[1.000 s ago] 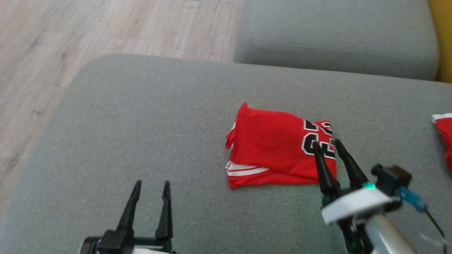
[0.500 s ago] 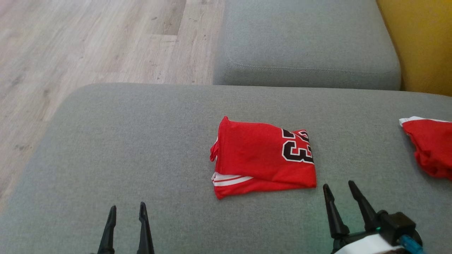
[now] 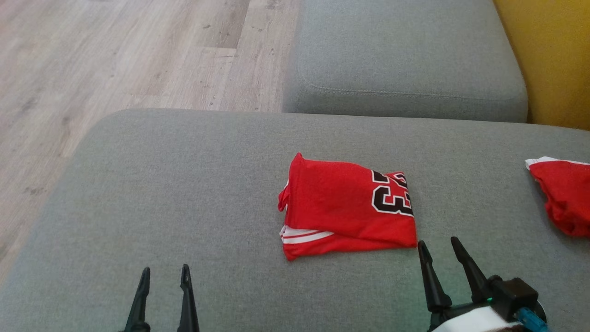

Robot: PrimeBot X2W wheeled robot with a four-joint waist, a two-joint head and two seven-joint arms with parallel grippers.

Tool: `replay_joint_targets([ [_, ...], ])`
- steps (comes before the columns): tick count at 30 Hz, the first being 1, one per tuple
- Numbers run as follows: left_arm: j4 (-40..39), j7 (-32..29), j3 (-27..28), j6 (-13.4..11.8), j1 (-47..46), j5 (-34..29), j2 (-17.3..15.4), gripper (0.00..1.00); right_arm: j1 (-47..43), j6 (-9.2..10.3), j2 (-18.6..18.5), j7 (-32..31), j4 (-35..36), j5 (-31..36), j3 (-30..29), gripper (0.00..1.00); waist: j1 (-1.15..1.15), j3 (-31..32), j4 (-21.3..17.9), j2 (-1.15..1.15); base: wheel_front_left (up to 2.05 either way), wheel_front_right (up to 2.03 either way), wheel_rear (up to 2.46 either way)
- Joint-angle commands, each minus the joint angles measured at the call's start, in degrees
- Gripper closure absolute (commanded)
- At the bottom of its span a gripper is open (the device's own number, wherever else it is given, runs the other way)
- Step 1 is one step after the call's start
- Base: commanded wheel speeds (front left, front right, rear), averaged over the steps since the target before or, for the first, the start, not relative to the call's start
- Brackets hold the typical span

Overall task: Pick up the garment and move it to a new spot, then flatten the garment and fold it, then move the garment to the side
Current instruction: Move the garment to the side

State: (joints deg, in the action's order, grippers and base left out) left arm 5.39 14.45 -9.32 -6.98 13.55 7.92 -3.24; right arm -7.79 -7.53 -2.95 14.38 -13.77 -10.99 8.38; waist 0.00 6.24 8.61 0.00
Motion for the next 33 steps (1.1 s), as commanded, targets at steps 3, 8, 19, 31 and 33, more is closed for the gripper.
replay_joint_targets([
  [3,-1.63,0.55,1.77,0.45,-1.78,-0.76,0.36,0.0,1.46,0.04,-0.15,0.62,1.51,0.96,1.22,0.0,0.0,-0.02,0.25,0.0,0.0,0.0,0.0],
  [8,-1.52,0.55,1.61,0.98,-1.71,-1.39,0.36,0.0,1.34,0.04,-0.04,0.62,1.24,1.26,1.05,0.0,0.0,0.19,0.35,0.0,0.0,0.0,0.0],
  [19,-1.42,0.55,1.4,1.47,-1.57,-1.95,0.36,0.0,1.04,0.04,0.05,0.62,0.85,1.32,0.92,0.0,0.0,0.31,-0.53,0.0,0.0,0.0,0.0],
  [31,-1.59,0.55,1.22,1.81,-1.77,-2.53,0.36,0.0,1.35,0.04,0.06,0.62,0.97,0.58,0.72,0.0,0.0,-0.46,-3.33,0.0,0.0,0.0,0.0],
  [33,-1.61,0.55,1.16,1.82,-1.82,-2.57,0.36,0.0,1.39,0.04,0.07,0.62,0.98,0.59,0.74,0.0,0.0,-0.53,-4.18,0.0,0.0,0.0,0.0],
])
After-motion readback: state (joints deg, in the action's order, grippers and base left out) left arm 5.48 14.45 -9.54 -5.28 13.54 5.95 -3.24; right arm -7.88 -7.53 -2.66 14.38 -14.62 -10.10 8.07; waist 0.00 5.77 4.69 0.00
